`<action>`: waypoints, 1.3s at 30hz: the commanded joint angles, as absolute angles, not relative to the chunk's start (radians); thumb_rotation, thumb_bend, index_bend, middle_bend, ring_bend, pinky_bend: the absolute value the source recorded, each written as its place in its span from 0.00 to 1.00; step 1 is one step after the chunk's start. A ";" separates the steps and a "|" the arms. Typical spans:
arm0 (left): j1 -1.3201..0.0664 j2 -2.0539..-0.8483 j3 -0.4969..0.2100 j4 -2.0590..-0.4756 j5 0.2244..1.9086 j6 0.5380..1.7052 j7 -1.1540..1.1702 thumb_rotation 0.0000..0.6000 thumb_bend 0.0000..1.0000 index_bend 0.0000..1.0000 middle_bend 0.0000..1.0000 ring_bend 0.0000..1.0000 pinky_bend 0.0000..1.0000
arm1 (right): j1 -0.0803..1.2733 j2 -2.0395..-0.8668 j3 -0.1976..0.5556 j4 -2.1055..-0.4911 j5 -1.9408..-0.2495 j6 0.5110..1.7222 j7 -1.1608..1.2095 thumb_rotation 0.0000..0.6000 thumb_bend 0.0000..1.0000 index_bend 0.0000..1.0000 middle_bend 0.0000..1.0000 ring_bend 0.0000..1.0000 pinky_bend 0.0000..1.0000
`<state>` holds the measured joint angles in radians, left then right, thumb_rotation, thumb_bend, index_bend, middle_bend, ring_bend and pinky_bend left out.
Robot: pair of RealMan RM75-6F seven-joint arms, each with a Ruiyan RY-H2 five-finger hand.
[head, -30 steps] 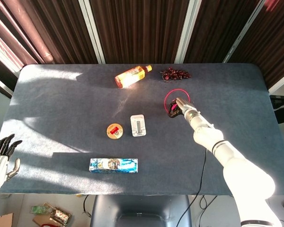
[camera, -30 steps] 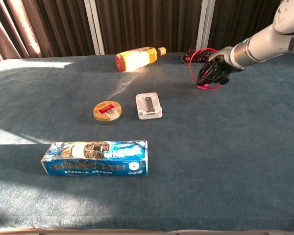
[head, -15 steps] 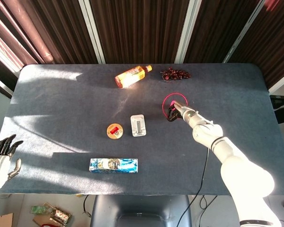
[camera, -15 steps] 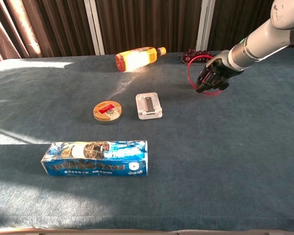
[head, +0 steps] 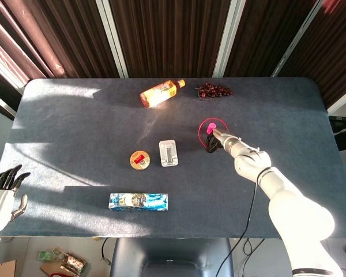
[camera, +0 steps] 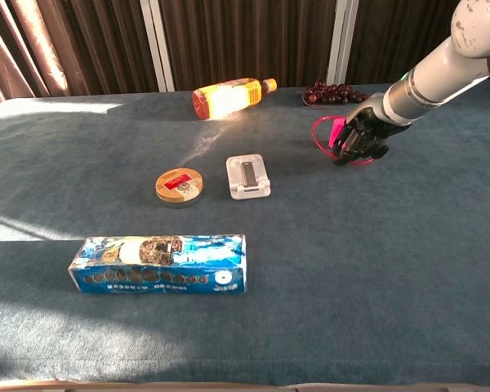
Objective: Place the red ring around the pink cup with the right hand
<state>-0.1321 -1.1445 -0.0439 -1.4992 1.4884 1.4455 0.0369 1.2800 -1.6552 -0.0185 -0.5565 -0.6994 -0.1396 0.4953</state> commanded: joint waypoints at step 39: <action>-0.107 -1.154 -0.031 -1.497 1.568 1.537 0.020 1.00 0.54 0.20 0.08 0.09 0.13 | 0.424 -1.198 -0.305 -1.812 -1.229 1.772 -0.356 1.00 0.21 0.42 0.56 0.65 0.71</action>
<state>-0.1023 -1.1523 -0.0309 -1.4962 1.5687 1.5471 0.0176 0.5822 -1.1835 -0.2311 -1.8997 -1.1069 1.6398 -0.3980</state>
